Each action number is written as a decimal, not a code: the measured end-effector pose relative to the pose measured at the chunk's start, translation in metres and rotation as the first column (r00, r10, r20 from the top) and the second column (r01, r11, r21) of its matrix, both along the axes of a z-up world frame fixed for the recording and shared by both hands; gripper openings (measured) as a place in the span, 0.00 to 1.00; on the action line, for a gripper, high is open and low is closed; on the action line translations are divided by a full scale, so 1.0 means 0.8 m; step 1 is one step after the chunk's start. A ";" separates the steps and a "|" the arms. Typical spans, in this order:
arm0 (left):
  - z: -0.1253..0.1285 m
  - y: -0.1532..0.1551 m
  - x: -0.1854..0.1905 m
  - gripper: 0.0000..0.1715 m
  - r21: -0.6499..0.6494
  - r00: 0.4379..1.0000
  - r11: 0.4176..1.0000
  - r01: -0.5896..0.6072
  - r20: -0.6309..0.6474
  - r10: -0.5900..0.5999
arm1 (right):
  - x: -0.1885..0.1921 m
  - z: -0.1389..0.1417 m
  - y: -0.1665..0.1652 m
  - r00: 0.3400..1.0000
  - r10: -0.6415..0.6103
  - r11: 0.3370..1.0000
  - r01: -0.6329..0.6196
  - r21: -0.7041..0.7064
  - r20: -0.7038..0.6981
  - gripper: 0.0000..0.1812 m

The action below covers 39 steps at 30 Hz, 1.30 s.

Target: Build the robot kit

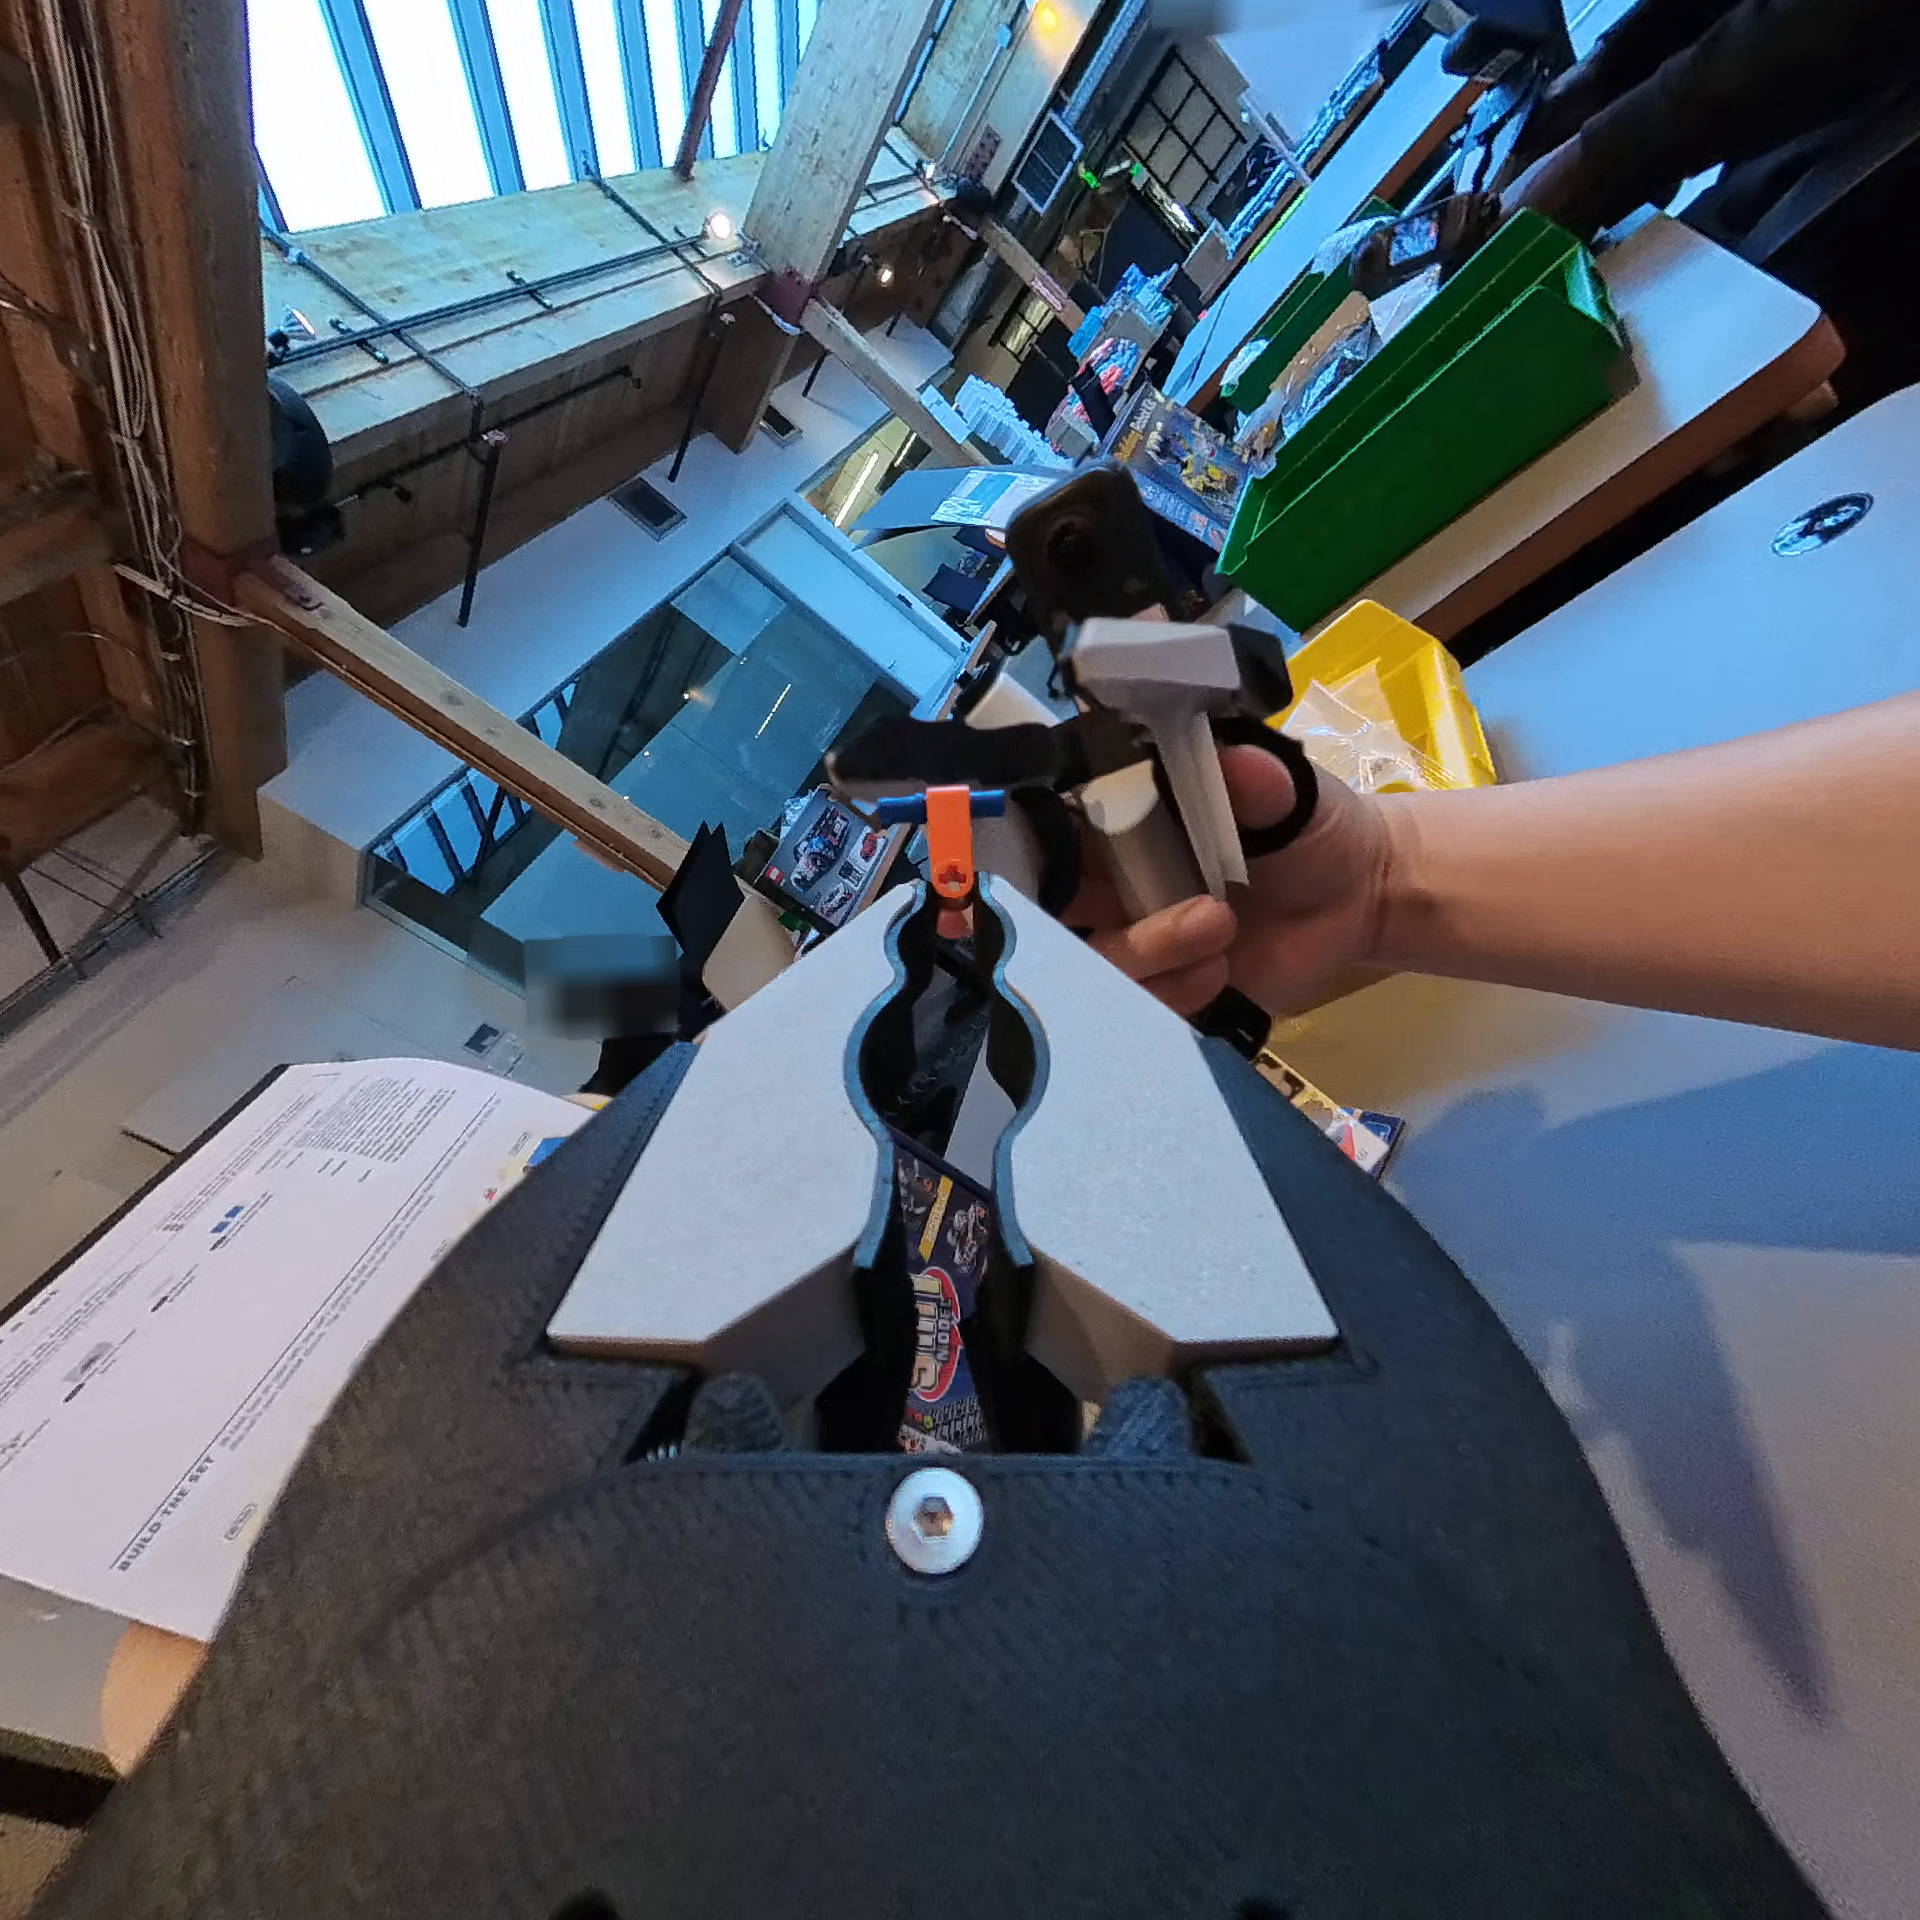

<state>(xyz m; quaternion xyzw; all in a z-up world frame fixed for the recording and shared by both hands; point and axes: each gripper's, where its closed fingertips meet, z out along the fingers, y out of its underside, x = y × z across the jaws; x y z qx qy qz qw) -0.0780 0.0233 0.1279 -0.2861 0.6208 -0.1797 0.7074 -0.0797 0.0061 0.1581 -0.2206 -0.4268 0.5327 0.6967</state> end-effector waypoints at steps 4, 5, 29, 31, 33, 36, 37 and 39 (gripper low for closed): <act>-0.004 -0.008 0.006 0.03 -0.015 1.000 1.000 0.026 -0.013 -0.026 | -0.004 -0.004 0.000 0.998 -0.042 0.999 0.041 0.013 0.045 0.24; -0.004 -0.009 0.007 0.03 -0.028 0.999 0.999 0.037 -0.012 -0.038 | -0.005 -0.005 0.000 0.997 -0.050 0.999 0.049 0.019 0.055 0.24; -0.042 -0.039 -0.049 0.03 -0.093 0.915 0.981 0.167 -0.355 -0.190 | -0.057 -0.055 -0.019 0.470 -0.612 0.786 0.453 0.421 0.636 0.08; -0.044 -0.039 -0.049 0.03 -0.097 0.913 0.981 0.169 -0.360 -0.192 | -0.054 -0.056 -0.019 0.457 -0.620 0.778 0.460 0.427 0.637 0.08; -0.045 -0.040 -0.049 0.03 -0.105 0.909 0.979 0.175 -0.365 -0.202 | -0.051 -0.053 -0.018 0.452 -0.634 0.766 0.477 0.431 0.627 0.10; -0.047 -0.042 -0.050 0.03 -0.115 0.902 0.977 0.181 -0.377 -0.212 | -0.048 -0.056 -0.021 0.430 -0.637 0.761 0.479 0.437 0.640 0.10; -0.047 -0.044 -0.051 0.03 -0.120 0.900 0.975 0.187 -0.377 -0.219 | -0.048 -0.058 -0.023 0.425 -0.633 0.764 0.474 0.437 0.647 0.11; -0.047 -0.049 -0.052 0.03 -0.136 0.892 0.969 0.206 -0.380 -0.243 | -0.051 -0.062 -0.027 0.410 -0.628 0.768 0.465 0.441 0.662 0.12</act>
